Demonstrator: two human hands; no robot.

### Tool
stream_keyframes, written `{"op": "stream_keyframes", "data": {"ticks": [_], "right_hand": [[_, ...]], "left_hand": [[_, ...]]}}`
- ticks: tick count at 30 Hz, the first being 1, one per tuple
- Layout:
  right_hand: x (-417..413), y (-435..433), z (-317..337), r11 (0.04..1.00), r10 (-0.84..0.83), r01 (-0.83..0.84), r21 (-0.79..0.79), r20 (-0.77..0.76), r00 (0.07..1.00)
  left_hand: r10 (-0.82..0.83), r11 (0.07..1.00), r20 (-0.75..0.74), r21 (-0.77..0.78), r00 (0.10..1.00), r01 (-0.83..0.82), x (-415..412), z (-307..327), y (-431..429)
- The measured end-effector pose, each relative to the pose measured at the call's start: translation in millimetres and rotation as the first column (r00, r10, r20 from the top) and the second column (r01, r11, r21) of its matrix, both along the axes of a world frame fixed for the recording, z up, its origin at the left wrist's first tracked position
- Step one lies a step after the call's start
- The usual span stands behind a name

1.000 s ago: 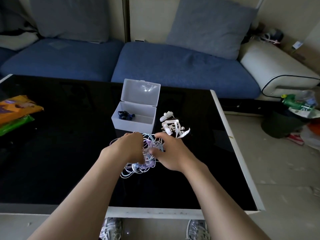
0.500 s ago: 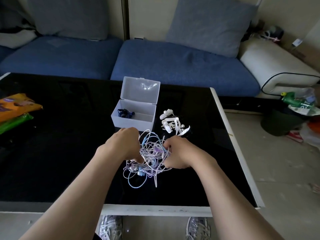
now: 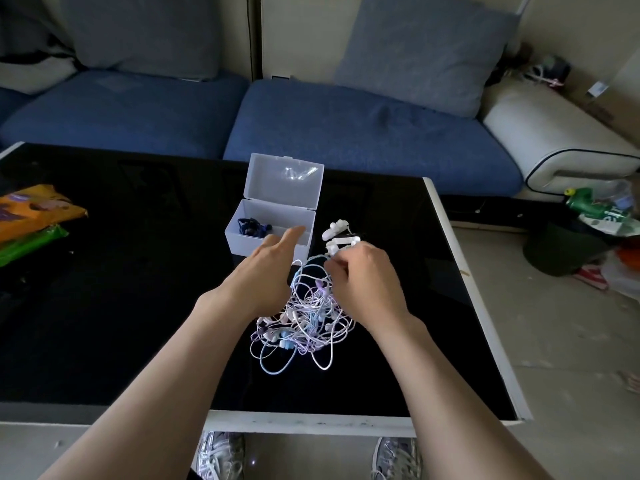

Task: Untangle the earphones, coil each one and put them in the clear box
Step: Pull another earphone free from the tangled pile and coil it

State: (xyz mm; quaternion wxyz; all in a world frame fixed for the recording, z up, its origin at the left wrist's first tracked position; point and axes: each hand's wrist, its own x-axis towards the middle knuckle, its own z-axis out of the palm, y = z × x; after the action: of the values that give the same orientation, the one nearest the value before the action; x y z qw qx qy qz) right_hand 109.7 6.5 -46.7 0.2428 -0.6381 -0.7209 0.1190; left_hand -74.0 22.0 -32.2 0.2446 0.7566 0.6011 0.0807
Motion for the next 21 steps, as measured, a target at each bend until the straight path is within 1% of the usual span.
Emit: {"op": "stream_keyframes", "data": {"ticks": [2,4,7,9,12,13,15,18,19,20,21], "right_hand": [[1.1,-0.4,6.7,1.000,0.022,-0.025,-0.009,-0.263,0.965],[-1.2,-2.6,15.0,0.999,0.021,-0.033,-0.022,-0.400,0.916],[-5.3,-5.1,24.5,0.996,0.035,-0.073,-0.045,-0.564,0.825],[-8.4,-7.9,33.5,0.997,0.036,-0.077,-0.027,-0.700,0.714],[-11.0,-10.4,48.2,0.999,-0.003,-0.046,-0.029,-0.877,0.481],[-12.0,-10.7,52.8,0.998,-0.014,-0.045,-0.037,-0.909,0.417],[-13.4,-10.8,60.5,0.998,-0.024,-0.051,-0.044,-0.941,0.338],[-15.2,-11.5,68.3,0.996,-0.035,-0.063,-0.057,-0.951,0.307],[-16.0,-11.9,70.1,0.995,-0.045,-0.074,-0.069,-0.956,0.289],[-16.6,-12.1,72.3,0.992,-0.062,-0.089,-0.087,-0.966,0.252],[-17.2,-12.6,74.8,0.988,-0.083,-0.109,-0.106,-0.978,0.192]], "left_hand": [[0.043,0.999,-0.011,0.015,0.999,-0.042,2.3,-0.6,1.8],[0.090,0.996,-0.078,0.032,0.993,-0.088,5.0,0.7,3.1],[0.115,0.993,-0.072,0.028,0.991,-0.113,5.4,2.5,2.6],[0.140,0.990,-0.057,0.045,0.989,-0.137,4.3,4.2,1.6],[0.140,0.989,-0.050,0.052,0.989,-0.138,3.6,6.2,-0.5],[0.130,0.990,-0.047,0.053,0.990,-0.127,3.8,6.2,-1.1],[0.112,0.991,-0.026,0.074,0.993,-0.110,4.9,5.8,-1.6],[0.112,0.991,-0.012,0.072,0.994,-0.111,5.4,2.7,0.9],[0.106,0.993,-0.024,0.046,0.994,-0.104,4.4,0.7,1.8],[0.086,0.996,-0.038,0.006,0.996,-0.086,3.1,-0.9,2.3],[0.054,0.998,-0.041,-0.037,0.998,-0.056,1.4,-2.7,3.0]]}}
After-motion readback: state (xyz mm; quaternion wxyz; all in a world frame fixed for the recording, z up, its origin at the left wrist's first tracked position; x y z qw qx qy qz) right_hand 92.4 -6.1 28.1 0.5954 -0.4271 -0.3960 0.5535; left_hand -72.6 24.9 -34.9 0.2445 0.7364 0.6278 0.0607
